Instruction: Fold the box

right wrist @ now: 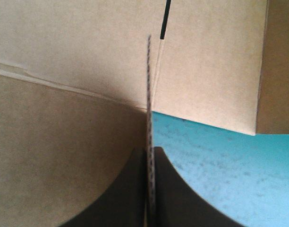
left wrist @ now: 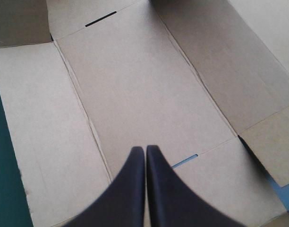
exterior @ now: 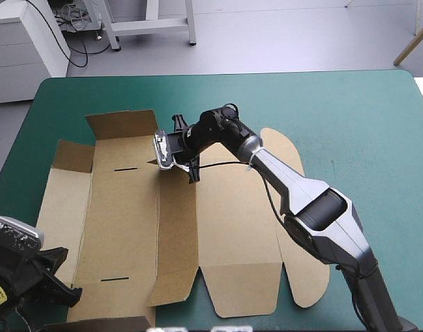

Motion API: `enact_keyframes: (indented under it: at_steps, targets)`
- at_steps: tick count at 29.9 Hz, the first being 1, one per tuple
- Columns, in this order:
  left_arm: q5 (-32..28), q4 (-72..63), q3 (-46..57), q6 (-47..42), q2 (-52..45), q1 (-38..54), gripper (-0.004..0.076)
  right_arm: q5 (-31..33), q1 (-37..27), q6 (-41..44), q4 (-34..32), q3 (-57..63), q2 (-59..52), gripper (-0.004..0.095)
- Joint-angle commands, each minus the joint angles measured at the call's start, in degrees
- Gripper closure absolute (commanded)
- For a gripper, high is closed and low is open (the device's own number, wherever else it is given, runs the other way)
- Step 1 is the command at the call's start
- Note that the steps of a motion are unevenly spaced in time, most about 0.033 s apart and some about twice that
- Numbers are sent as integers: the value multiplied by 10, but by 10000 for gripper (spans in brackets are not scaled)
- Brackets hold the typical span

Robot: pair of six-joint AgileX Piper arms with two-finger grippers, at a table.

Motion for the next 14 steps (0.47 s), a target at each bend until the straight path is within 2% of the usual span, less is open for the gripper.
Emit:
enact_keyframes:
  at_steps: [1,6,9,12,14]
  targets:
    - [19,-3,-17,-6,4,-2,734,-6,3,30,18,-19,-36,928]
    - [20,-3,-17,-6,4,-2,734,-4,3,40,2,-19,-36,923]
    - [20,-3,-17,-6,4,-2,734,-17,3,64,-8,-19,-36,873]
    - [20,-3,-17,-6,4,-2,734,-27,3,73,-15,-19,-38,719]
    - [20,-3,-17,-6,4,-2,734,-27,3,78,-18,-19,-40,582]
